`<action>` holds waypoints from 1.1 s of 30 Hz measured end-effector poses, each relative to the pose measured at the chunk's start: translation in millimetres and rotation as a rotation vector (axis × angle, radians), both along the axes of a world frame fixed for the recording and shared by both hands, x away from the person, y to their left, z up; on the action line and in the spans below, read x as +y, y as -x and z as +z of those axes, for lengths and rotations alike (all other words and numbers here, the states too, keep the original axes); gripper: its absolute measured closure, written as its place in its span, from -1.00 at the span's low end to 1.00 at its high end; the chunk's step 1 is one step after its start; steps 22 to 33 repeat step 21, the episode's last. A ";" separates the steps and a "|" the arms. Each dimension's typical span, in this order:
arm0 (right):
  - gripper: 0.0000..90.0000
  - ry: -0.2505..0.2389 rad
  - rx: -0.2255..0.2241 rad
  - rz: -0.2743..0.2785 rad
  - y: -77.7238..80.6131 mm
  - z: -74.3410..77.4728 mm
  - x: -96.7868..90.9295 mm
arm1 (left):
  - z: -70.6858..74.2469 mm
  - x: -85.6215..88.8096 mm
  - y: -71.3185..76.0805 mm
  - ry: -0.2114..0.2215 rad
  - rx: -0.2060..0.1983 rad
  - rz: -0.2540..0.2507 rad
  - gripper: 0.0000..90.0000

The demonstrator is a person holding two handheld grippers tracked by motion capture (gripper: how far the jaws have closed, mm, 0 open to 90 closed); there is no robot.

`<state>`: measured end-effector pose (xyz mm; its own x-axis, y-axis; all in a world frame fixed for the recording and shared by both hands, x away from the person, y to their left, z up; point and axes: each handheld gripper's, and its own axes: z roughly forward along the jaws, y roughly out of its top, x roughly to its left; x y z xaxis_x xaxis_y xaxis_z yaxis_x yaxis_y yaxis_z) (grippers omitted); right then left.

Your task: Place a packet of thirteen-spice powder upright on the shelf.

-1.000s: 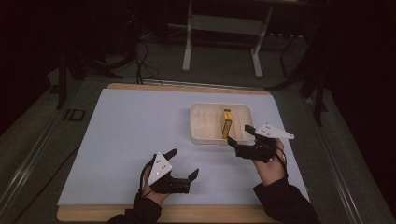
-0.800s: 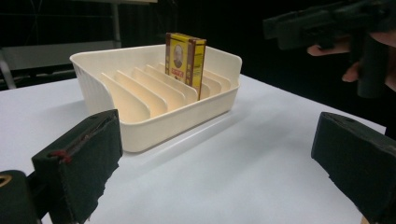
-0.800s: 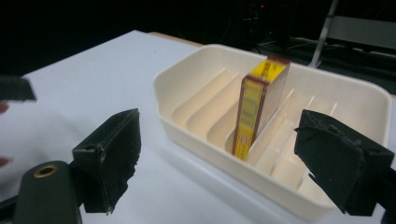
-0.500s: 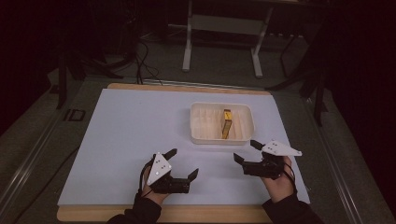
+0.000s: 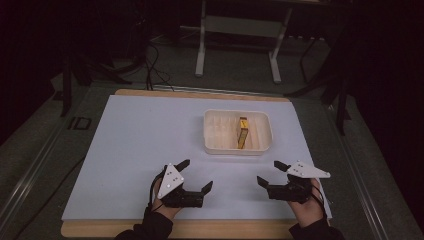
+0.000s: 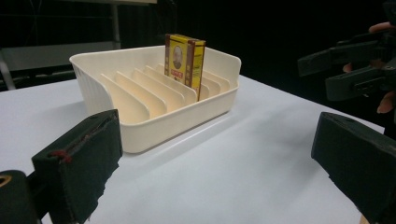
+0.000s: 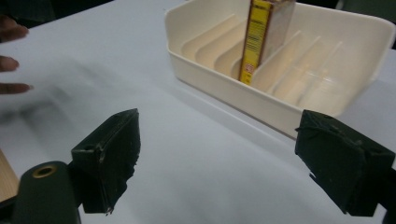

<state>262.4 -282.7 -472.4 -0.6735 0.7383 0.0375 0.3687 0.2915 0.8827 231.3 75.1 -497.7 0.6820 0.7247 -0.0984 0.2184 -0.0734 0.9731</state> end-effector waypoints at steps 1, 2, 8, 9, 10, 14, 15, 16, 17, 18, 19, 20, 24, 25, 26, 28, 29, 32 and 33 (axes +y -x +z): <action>-0.69 -0.001 0.000 0.003 0.8 -0.6 -2.4 | 0.0 -0.1 -0.1 -0.001 0.002 0.001 -0.94; -0.69 -0.003 0.003 0.002 1.6 -1.3 -4.8 | -0.1 -0.1 -0.2 -0.002 0.001 0.001 -0.94; -0.69 0.002 0.019 -0.016 5.0 -6.4 -18.0 | -0.9 -0.8 -0.1 -0.003 0.001 -0.003 -0.94; -0.69 0.009 0.018 -0.021 5.2 -7.0 -20.2 | -1.2 -1.1 -0.1 -0.007 0.001 -0.005 -0.94; -0.69 0.011 0.018 -0.026 5.4 -7.6 -22.0 | -1.2 -1.1 -0.1 -0.007 0.001 -0.005 -0.94; -0.70 0.028 -0.009 -0.048 5.0 -6.0 -27.2 | -1.3 -1.9 0.2 -0.001 -0.001 -0.010 -0.94; -0.70 0.024 -0.011 -0.051 4.8 -5.7 -27.6 | -1.4 -1.8 0.2 0.002 0.001 -0.011 -0.94; -0.70 0.022 -0.015 -0.050 4.5 -5.5 -28.0 | -1.5 -1.8 0.2 -0.002 0.001 -0.009 -0.94; -0.70 0.022 -0.016 -0.050 4.4 -5.5 -28.0 | -1.5 -1.8 0.2 -0.002 0.001 -0.009 -0.94; -0.70 0.021 -0.016 -0.048 4.4 -5.5 -27.9 | -1.8 -1.4 0.0 0.000 0.004 -0.009 -0.94; -0.70 0.019 -0.016 -0.046 4.4 -5.6 -27.8 | -1.8 -1.4 0.0 0.000 0.004 -0.009 -0.94; -0.70 0.019 -0.017 -0.042 4.2 -5.6 -27.5 | -1.8 -1.3 -0.2 -0.002 0.005 -0.009 -0.94; -0.70 0.019 -0.017 -0.042 4.2 -5.6 -27.5 | -1.9 -1.3 -0.3 -0.002 0.003 -0.009 -0.94; -0.70 0.019 -0.017 -0.042 4.2 -5.6 -27.5 | -1.9 -1.3 -0.3 -0.002 0.003 -0.009 -0.94; -0.70 0.019 -0.017 -0.042 4.2 -5.6 -27.5 | -1.9 -1.3 -0.3 -0.002 0.003 -0.009 -0.94; -0.70 0.019 -0.017 -0.042 4.2 -5.6 -27.5 | -1.9 -1.3 -0.3 -0.002 0.003 -0.009 -0.94; -0.70 0.019 -0.017 -0.042 4.2 -5.6 -27.5 | -1.9 -1.3 -0.3 -0.002 0.003 -0.009 -0.94; -0.70 0.019 -0.017 -0.042 4.2 -5.6 -27.5 | -1.9 -1.3 -0.3 -0.002 0.003 -0.009 -0.94; -0.70 0.019 -0.017 -0.042 4.2 -5.6 -27.5 | -1.9 -1.3 -0.3 -0.002 0.003 -0.009 -0.94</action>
